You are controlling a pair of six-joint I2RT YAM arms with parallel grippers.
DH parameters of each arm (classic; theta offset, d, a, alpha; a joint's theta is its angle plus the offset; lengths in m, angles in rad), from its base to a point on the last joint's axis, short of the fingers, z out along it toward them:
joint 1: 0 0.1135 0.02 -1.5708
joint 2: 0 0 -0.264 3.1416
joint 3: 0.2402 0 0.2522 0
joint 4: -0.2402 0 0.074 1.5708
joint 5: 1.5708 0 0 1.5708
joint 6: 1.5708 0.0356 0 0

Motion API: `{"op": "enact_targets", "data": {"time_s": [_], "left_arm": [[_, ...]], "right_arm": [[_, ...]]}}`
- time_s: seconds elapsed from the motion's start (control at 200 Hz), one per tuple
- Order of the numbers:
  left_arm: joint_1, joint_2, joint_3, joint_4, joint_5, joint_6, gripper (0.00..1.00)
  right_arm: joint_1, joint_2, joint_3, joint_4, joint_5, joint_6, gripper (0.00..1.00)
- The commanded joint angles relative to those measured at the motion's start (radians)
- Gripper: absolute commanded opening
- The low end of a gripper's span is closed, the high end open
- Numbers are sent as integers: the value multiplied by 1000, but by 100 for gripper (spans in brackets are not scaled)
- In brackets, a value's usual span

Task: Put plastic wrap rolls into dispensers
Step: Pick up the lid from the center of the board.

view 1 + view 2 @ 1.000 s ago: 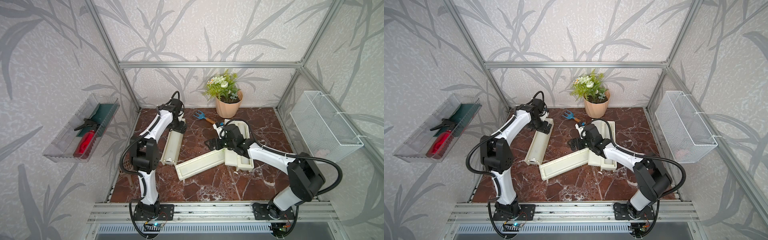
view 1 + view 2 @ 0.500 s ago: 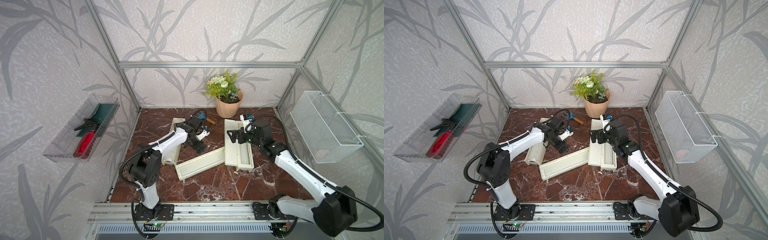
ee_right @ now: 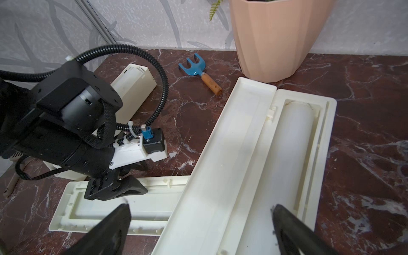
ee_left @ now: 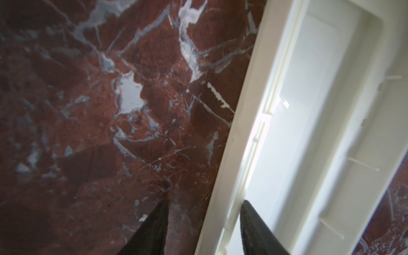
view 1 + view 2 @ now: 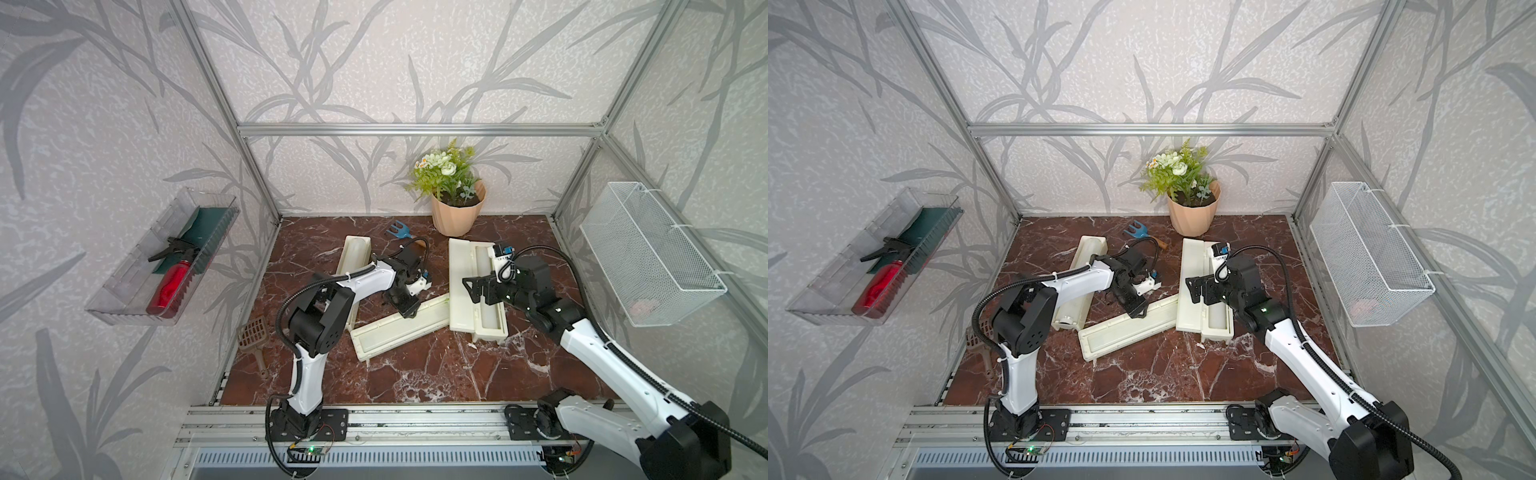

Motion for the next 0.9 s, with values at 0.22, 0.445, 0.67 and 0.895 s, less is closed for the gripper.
{"op": "enact_targets", "data": {"time_s": [0.22,0.445,0.67,0.895], "left_arm": [[-19,65,20,-27,-34,34,36],[-18,49,30,-39,-77,20,9],[-17,19,55,-49,-103,-3,2],[3,-80,58,-54,-124,-35,1]], "right_arm": [[-5,-23,-25,-5,19,9,100],[-5,-1,-29,18,18,5,100],[-6,33,-23,49,2,-4,100],[-5,60,-24,66,-24,2,100]]}}
